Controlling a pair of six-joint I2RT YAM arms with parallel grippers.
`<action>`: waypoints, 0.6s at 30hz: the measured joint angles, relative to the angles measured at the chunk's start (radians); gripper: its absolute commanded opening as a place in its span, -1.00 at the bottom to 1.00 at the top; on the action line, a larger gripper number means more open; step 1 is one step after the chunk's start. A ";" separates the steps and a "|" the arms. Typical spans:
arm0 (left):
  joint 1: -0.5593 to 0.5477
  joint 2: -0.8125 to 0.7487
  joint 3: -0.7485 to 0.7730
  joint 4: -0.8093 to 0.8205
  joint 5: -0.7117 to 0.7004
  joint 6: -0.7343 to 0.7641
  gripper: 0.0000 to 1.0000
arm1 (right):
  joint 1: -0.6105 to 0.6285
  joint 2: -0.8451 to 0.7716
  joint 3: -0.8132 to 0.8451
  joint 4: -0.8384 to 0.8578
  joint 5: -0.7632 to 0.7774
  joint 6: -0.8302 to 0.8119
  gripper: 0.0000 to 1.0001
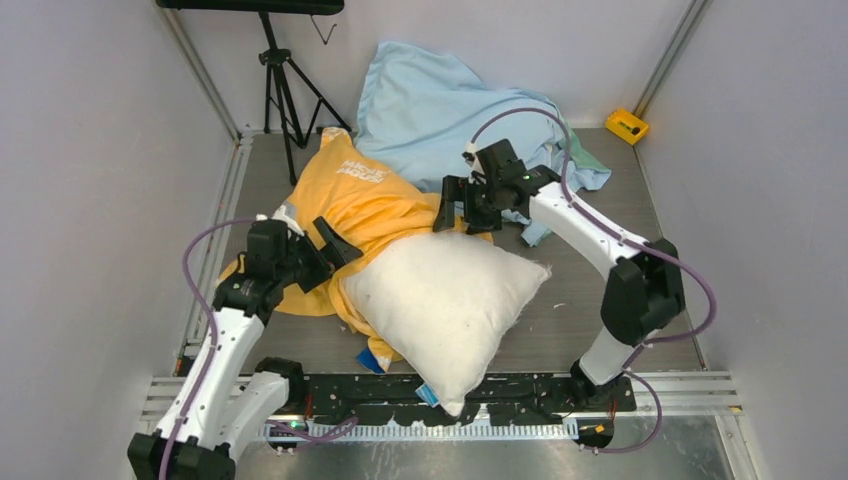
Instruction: Remove the pillowcase from the pillow
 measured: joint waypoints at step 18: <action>0.002 0.037 -0.257 0.432 0.079 -0.130 -1.00 | 0.208 0.034 0.024 0.039 0.104 -0.051 -1.00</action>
